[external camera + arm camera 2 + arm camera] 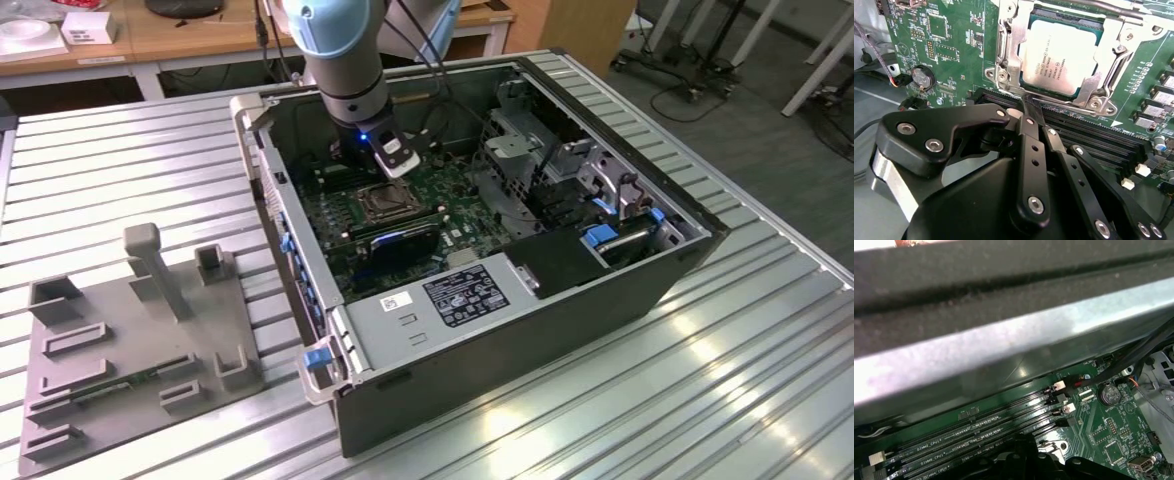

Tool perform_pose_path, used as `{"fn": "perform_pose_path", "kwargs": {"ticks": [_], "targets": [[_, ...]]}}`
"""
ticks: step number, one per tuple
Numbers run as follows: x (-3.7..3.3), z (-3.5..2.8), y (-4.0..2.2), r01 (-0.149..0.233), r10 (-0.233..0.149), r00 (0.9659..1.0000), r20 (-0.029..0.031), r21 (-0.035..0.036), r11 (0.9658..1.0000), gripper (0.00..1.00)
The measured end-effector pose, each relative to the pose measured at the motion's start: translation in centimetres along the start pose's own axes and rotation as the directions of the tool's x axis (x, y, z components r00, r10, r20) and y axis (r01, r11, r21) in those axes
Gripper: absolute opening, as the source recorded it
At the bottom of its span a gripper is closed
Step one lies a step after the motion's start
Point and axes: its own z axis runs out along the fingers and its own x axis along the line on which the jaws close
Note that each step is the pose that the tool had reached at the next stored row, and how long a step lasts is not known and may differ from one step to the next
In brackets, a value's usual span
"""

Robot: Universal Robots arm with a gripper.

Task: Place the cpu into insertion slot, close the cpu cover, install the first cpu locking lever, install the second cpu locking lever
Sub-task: 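Install the first cpu locking lever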

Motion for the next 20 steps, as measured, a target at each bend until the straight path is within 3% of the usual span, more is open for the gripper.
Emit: {"fn": "perform_pose_path", "kwargs": {"ticks": [4, 17, 20], "targets": [[0.01, 0.01, 0.0, -0.003, 0.003, 1.0, -0.0034, -0.0094, 1.0, 0.11], [-0.16, -0.07, -0.39, -0.003, 0.003, 1.0, -0.0033, -0.0098, 0.9999, 0.11], [-0.18, -0.08, -0.48, -0.006, 0.006, 1.0, -0.0065, -0.0184, 0.9998, 0.11]]}}
